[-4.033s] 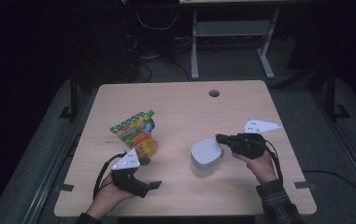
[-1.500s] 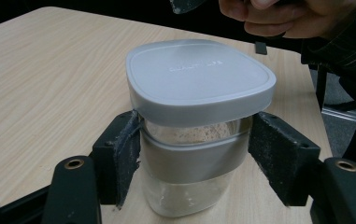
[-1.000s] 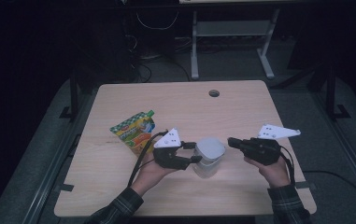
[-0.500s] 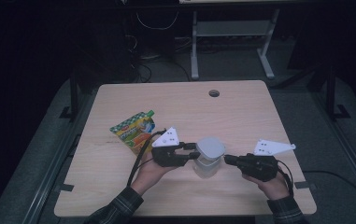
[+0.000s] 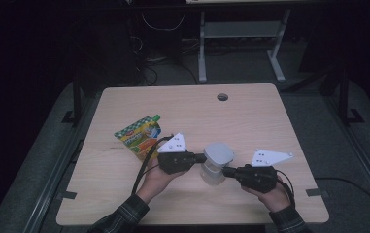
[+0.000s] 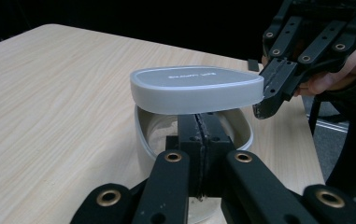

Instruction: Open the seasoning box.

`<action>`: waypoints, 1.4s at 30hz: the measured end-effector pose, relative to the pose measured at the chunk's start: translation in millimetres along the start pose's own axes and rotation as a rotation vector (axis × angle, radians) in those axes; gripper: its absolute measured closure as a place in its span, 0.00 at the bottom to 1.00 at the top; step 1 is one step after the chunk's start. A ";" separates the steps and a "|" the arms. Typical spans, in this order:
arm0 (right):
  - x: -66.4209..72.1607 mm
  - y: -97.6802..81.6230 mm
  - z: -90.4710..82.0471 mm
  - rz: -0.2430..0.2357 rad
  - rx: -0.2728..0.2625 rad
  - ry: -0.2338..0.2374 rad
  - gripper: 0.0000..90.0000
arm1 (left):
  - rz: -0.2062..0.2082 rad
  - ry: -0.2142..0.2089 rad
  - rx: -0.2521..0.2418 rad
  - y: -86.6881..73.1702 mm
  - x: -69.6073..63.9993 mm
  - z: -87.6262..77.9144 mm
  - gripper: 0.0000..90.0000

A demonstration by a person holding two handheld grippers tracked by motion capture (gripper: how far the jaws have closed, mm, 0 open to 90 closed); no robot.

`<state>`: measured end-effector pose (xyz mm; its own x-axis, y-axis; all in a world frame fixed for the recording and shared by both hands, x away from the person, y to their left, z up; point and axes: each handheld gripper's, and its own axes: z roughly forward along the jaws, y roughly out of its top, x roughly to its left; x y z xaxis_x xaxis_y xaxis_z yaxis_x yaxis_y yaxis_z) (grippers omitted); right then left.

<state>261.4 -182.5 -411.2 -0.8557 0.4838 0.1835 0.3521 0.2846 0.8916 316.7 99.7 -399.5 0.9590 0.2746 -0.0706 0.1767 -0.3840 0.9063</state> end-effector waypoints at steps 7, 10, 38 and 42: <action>1.6 1.4 6.0 0.000 -0.001 -0.002 1.00 | -0.008 -0.010 -0.002 -0.1 -0.6 -0.6 1.00; 2.1 1.7 6.9 0.001 -0.003 -0.003 1.00 | -0.012 -0.009 -0.006 -0.3 -0.7 -1.4 1.00; -1.3 8.9 -0.1 -0.026 -0.049 -0.040 1.00 | -0.040 0.042 0.063 -22.7 -3.7 -32.7 0.77; -2.4 9.6 -1.2 -0.031 -0.053 -0.046 1.00 | -0.057 0.053 0.075 -27.6 -6.3 -40.8 0.68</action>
<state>266.4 -182.0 -402.6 -0.8474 0.5130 0.1370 0.3038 0.2568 0.9175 296.6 144.5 -407.1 0.9341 0.3436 -0.0970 0.2485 -0.4307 0.8676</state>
